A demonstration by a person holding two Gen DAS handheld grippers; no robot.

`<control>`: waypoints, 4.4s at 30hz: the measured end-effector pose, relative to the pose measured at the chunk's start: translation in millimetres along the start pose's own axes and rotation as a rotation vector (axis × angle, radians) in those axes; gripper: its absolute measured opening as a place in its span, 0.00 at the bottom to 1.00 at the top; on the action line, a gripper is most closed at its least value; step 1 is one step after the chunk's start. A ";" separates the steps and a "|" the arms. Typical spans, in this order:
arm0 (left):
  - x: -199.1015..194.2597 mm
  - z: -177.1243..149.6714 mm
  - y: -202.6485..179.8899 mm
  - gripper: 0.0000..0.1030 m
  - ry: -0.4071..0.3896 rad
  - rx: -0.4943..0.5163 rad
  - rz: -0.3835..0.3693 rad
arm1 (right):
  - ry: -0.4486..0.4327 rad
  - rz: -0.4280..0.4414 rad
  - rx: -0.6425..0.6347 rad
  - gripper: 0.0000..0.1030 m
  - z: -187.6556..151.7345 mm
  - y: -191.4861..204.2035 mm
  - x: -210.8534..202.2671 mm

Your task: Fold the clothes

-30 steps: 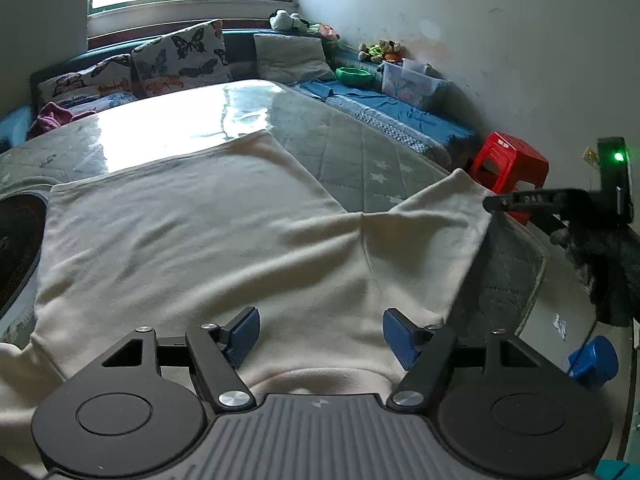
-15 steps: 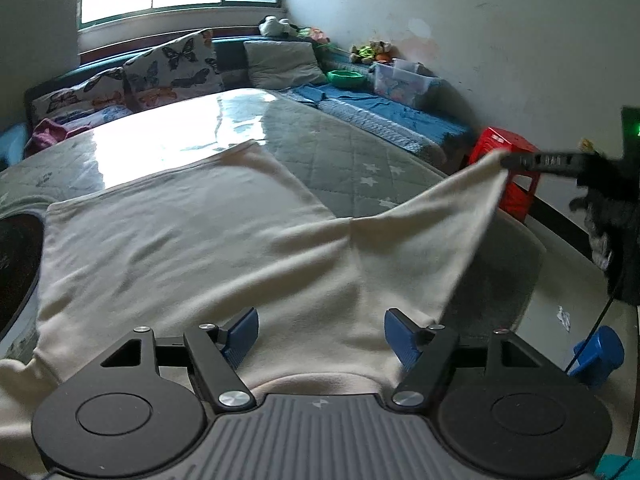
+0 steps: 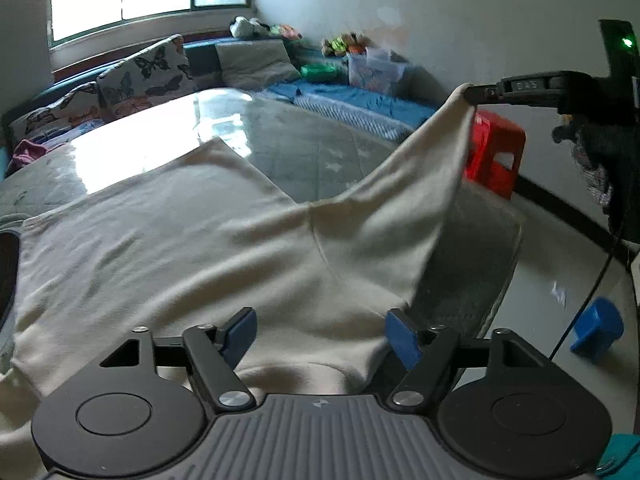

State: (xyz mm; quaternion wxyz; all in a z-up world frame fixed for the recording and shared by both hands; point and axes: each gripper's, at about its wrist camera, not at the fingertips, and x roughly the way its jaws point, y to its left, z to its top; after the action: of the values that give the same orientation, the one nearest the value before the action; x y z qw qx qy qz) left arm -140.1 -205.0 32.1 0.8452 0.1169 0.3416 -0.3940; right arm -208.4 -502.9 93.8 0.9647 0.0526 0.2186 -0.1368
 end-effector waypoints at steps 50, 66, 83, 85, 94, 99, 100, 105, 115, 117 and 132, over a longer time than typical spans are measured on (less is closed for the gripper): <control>-51.5 -28.5 73.5 1.00 -0.112 -0.266 0.075 | 0.322 0.492 -0.348 0.20 -57.8 166.9 37.1; -24.3 -30.6 88.9 1.00 -0.049 -0.369 0.034 | 0.316 0.533 -0.331 0.32 -58.7 177.1 68.9; -50.3 -39.0 110.6 1.00 -0.108 -0.454 0.108 | 0.296 0.542 -0.382 0.52 -58.4 190.5 66.1; -62.4 -44.3 116.2 1.00 -0.127 -0.478 0.158 | 0.287 0.546 -0.387 0.55 -56.5 193.6 64.2; -118.5 -74.7 158.2 1.00 -0.216 -0.612 0.546 | 0.273 0.606 -0.415 0.65 -54.9 216.8 57.3; -133.8 -93.0 198.9 1.00 -0.183 -0.747 0.753 | 0.274 0.611 -0.420 0.65 -55.1 219.8 56.3; -136.2 -97.1 206.6 1.00 -0.178 -0.772 0.774 | 0.274 0.611 -0.420 0.65 -55.2 220.1 56.1; -139.5 -111.9 236.9 0.99 -0.171 -0.860 0.821 | 0.276 0.612 -0.423 0.65 -55.3 221.2 55.0; -135.9 -117.3 255.9 0.51 -0.157 -0.886 0.851 | 0.272 0.608 -0.417 0.65 -55.1 219.2 52.1; -135.9 -117.5 257.3 0.37 -0.158 -0.878 0.873 | 0.269 0.605 -0.413 0.65 -55.0 217.8 51.4; -158.2 -57.8 204.4 0.06 -0.384 -0.744 0.483 | 0.246 0.587 -0.358 0.65 -52.2 203.7 46.3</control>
State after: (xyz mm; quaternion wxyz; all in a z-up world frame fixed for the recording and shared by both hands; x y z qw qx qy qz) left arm -87.9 50.0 80.7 0.9448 -0.1922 0.2602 -0.0519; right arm -131.0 -310.7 35.3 0.9233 -0.0404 0.3293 0.1936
